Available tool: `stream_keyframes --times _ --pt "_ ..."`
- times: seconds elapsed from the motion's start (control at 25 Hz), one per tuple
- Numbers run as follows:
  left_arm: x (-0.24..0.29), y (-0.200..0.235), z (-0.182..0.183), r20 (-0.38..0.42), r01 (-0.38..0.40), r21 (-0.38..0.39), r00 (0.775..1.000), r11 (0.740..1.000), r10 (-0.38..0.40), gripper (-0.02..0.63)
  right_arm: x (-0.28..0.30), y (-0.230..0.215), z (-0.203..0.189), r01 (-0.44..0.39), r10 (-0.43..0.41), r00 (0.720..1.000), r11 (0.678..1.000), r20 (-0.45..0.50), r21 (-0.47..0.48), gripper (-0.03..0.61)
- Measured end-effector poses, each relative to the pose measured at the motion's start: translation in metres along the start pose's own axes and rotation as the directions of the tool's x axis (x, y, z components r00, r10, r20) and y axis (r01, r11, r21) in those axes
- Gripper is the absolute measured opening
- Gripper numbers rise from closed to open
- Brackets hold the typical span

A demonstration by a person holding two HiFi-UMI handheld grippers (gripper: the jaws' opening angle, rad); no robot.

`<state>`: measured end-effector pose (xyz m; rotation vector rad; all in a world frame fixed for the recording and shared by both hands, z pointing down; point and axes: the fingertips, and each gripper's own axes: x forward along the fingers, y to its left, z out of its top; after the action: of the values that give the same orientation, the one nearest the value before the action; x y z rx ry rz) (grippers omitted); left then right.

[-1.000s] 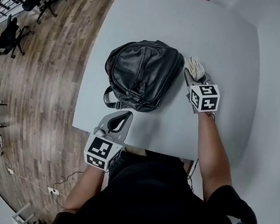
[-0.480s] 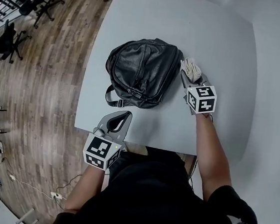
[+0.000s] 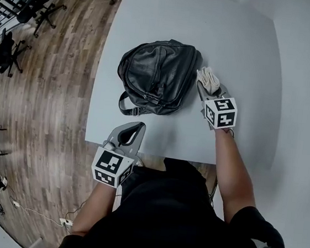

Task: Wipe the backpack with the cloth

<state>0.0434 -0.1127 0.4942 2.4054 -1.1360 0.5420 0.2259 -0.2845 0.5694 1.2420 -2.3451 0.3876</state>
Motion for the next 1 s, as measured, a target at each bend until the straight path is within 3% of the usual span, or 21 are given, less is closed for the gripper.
stream_keyframes --times 1.0 --pt "-0.056 0.017 -0.012 0.014 0.084 0.054 0.996 0.995 -0.085 0.006 -0.042 0.072 -0.026 0.094 -0.093 0.996 0.994 -0.011 0.062 0.101"
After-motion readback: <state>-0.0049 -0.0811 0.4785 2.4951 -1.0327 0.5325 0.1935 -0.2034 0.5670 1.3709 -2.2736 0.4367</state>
